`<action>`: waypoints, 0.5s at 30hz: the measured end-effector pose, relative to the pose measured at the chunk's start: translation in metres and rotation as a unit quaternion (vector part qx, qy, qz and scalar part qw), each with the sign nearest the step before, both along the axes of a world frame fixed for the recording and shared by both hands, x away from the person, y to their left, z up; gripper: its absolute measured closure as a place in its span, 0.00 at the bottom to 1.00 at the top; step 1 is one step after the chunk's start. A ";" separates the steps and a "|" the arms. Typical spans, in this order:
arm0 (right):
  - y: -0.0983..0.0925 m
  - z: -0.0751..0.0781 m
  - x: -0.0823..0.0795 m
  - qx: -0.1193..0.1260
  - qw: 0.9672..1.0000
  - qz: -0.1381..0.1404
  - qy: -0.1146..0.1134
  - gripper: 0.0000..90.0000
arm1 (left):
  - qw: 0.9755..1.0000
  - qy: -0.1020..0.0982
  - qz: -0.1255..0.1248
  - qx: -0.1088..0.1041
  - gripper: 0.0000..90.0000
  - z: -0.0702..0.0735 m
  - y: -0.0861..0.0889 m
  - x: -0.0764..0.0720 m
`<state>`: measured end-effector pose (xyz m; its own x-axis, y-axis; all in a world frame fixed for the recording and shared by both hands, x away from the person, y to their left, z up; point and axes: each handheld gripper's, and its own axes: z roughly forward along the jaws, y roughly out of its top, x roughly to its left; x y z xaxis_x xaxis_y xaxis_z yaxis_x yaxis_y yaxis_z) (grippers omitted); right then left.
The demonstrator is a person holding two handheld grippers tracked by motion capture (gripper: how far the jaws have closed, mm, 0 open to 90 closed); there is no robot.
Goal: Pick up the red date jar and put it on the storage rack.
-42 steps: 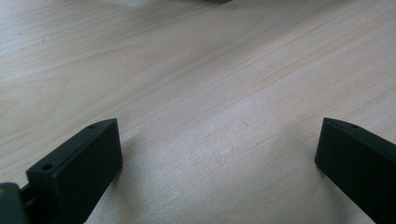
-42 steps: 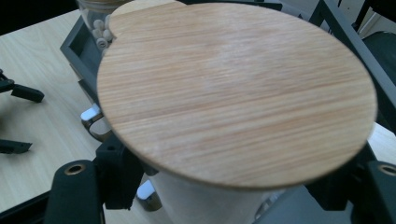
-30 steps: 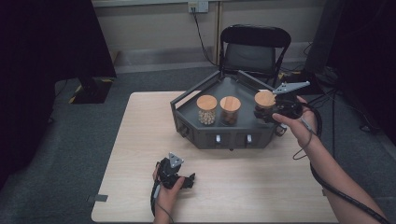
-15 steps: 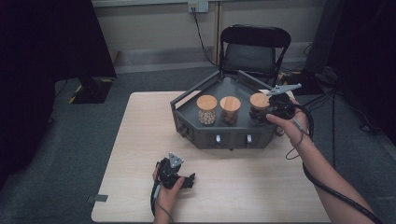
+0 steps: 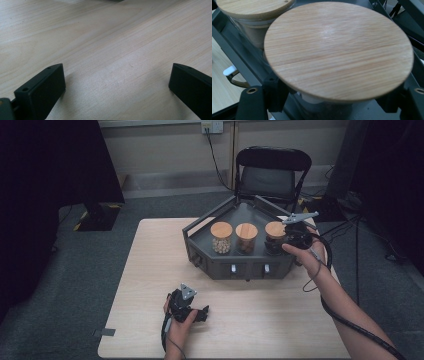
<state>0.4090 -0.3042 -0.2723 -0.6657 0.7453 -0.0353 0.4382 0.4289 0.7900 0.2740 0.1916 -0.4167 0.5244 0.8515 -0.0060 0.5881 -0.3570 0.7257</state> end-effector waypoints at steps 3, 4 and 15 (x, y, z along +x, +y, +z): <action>0.000 -0.003 0.001 0.003 1.000 -0.001 0.001 0.29 | 1.000 0.000 0.000 0.000 0.00 0.000 0.000 0.000; 0.001 -0.003 0.001 0.004 1.000 -0.001 0.003 0.29 | 1.000 0.000 0.000 0.000 0.00 0.000 0.000 0.000; -0.002 -0.010 -0.001 0.018 1.000 -0.009 0.000 0.29 | 1.000 0.000 0.000 0.000 0.00 0.000 0.000 0.000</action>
<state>0.4080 -0.3064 -0.2823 -0.6529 0.7574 -0.0078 0.4450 0.3920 0.8052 0.2740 0.1916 -0.4167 0.5242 0.8516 -0.0060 0.5881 -0.3568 0.7258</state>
